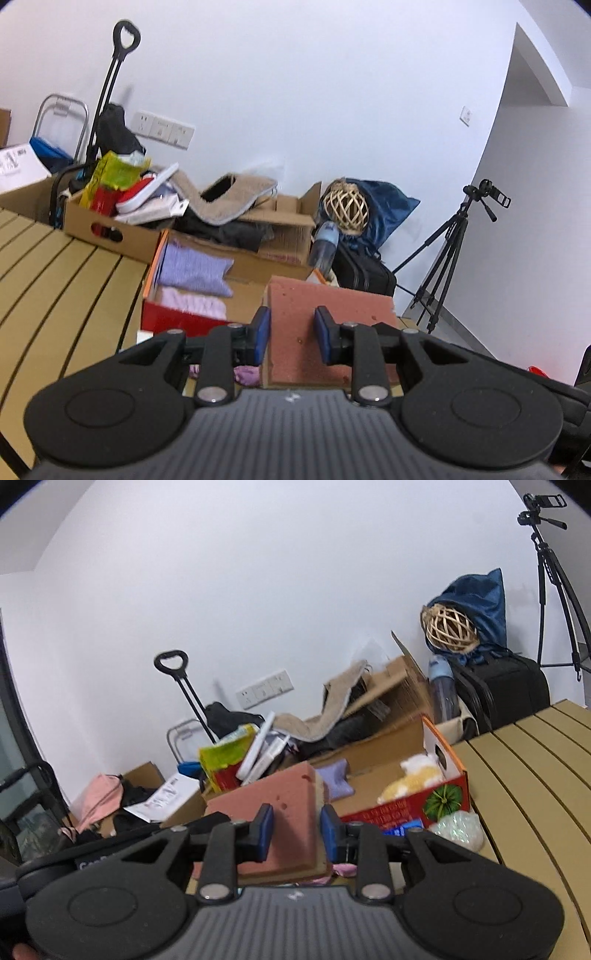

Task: Organize soft objects
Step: 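Carry the pink sponge block with both grippers into the box, then open both grippers on the sponge and withdraw them over the table, then lower both grippers onto the pink satin bow and close them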

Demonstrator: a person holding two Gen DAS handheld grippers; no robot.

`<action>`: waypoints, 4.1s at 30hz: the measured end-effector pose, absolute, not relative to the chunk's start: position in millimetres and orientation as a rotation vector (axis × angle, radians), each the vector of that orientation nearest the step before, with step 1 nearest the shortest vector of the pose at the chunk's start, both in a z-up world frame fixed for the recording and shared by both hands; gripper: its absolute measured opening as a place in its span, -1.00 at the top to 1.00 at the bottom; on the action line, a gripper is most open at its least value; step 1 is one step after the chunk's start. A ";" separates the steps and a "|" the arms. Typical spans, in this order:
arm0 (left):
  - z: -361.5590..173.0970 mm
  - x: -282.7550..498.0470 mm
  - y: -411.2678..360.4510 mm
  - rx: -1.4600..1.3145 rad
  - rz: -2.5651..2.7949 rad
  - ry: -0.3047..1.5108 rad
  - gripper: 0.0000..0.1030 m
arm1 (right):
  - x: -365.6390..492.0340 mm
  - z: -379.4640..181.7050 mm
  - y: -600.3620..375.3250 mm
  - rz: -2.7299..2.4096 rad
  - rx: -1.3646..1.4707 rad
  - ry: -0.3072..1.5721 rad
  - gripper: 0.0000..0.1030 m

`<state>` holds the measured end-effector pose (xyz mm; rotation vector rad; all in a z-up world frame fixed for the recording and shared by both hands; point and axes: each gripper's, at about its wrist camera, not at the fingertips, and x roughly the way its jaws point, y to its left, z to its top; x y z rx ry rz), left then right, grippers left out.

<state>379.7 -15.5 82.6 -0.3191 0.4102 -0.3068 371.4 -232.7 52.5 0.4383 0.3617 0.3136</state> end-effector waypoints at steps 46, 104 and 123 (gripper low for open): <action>-27.7 618.2 -24.0 -0.299 -0.227 0.773 0.40 | 623.3 -47.9 -215.3 0.242 0.260 0.739 0.43; 67.0 143.8 -3.1 0.013 -0.142 0.328 -0.77 | 129.6 17.9 -229.8 0.187 0.092 0.353 -0.63; -29.8 496.3 -12.6 -0.154 -0.140 0.661 -0.01 | 482.1 -30.3 -221.2 0.239 0.328 0.583 -0.23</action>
